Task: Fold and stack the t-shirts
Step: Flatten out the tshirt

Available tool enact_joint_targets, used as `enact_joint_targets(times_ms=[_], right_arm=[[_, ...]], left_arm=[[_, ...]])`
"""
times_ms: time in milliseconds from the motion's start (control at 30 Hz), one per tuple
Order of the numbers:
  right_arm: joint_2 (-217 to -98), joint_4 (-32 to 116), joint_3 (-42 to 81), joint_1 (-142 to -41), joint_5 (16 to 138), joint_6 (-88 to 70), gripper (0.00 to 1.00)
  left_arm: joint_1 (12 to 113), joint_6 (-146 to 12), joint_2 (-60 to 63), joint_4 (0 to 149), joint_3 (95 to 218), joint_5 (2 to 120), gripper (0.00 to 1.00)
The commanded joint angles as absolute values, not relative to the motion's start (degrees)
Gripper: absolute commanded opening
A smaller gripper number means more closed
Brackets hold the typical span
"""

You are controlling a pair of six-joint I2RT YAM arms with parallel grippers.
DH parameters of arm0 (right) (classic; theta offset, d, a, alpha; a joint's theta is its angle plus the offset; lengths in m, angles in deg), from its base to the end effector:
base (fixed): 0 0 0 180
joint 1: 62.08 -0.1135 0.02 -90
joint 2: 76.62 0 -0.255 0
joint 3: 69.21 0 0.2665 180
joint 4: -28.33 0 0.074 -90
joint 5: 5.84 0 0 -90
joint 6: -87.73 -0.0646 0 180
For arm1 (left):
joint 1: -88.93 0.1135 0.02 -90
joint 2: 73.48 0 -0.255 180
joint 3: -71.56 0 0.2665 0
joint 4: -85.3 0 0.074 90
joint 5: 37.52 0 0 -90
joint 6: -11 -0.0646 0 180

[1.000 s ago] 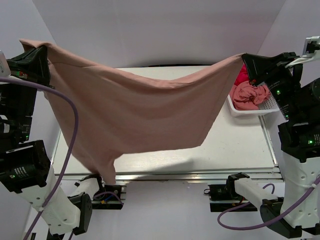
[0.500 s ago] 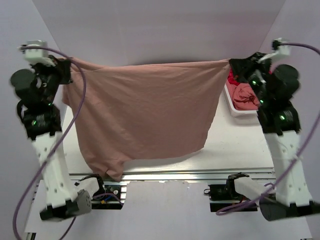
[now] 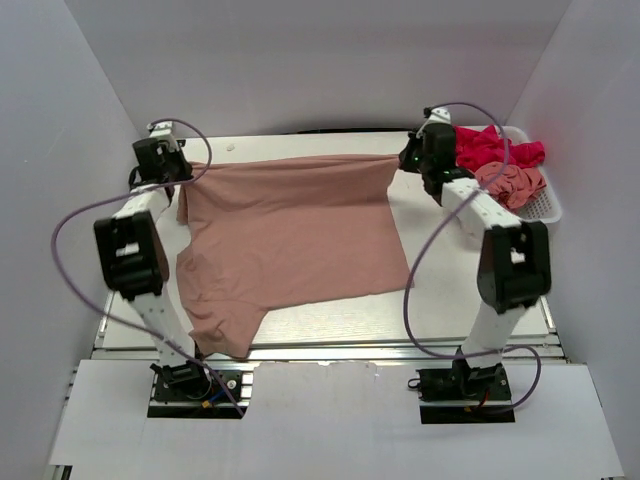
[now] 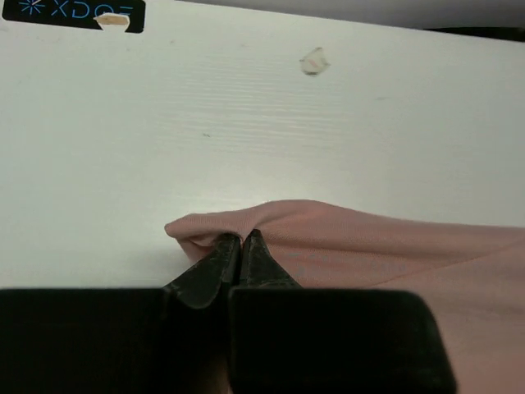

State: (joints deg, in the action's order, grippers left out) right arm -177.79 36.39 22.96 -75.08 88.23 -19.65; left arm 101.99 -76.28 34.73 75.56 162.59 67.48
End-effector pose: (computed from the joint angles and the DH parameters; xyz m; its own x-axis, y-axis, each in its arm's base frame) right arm 0.4541 0.1001 0.2814 -0.3201 0.2319 -0.9186 -0.0657 0.9618 0.2657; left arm 0.4674 0.0913 0.2153 -0.4408 -0.1493 -0.8851 -0.0144 0.9871 -0.1594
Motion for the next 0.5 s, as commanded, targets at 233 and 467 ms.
enact_joint_targets(times_ms=[233, 467], right_arm=[[-205.52, 29.79, 50.71, -75.71, 91.02, -10.35, 0.0], [-209.08, 27.73, 51.31, -75.71, 90.58, -9.65, 0.23]], left_arm=[[95.18, -81.38, 65.02, 77.75, 194.41, 57.05, 0.22], [93.85, -82.69, 72.24, 76.34, 205.23, 53.36, 0.98]])
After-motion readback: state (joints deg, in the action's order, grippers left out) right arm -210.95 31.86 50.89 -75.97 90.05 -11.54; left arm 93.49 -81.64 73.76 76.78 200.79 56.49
